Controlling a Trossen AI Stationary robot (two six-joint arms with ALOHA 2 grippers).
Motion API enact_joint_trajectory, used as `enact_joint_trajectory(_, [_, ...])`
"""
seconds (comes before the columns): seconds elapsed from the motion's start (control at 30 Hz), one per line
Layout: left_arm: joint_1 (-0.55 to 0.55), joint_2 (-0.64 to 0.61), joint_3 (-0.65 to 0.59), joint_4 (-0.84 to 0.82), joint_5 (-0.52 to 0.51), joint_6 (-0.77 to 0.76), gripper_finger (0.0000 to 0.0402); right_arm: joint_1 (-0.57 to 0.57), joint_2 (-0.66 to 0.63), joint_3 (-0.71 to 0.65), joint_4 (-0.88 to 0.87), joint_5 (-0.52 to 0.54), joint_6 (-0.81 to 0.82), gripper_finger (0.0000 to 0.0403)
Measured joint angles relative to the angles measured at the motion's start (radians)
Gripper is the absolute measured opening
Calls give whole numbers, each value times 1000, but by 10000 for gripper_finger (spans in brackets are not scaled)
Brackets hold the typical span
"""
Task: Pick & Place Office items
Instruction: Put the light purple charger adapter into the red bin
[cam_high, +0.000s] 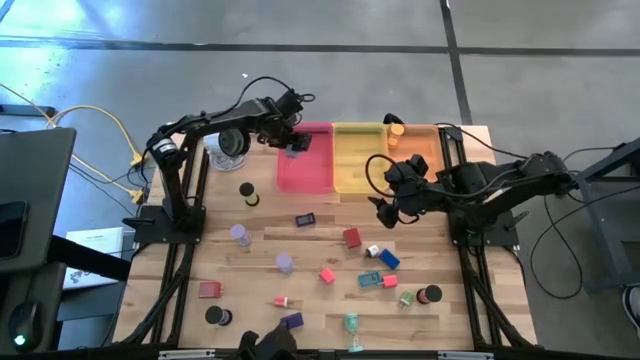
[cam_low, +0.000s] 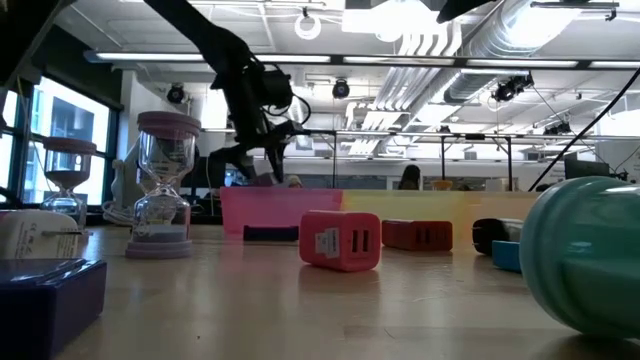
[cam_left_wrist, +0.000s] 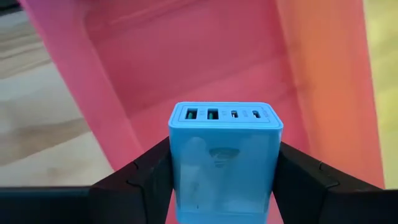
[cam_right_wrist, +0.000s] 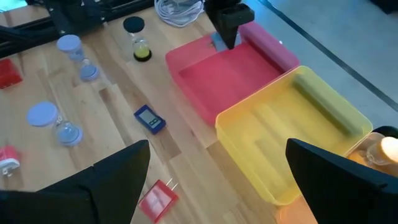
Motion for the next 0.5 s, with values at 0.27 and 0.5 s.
enact_joint_trajectory(0.27, [-15,48,0,-9,-4,-1,212,0,0,0,-6,3,-2,366])
enact_joint_trajectory(0.5, [-18,81,-1,-11,-3,-3,213,0,0,0,-27,5,17,366])
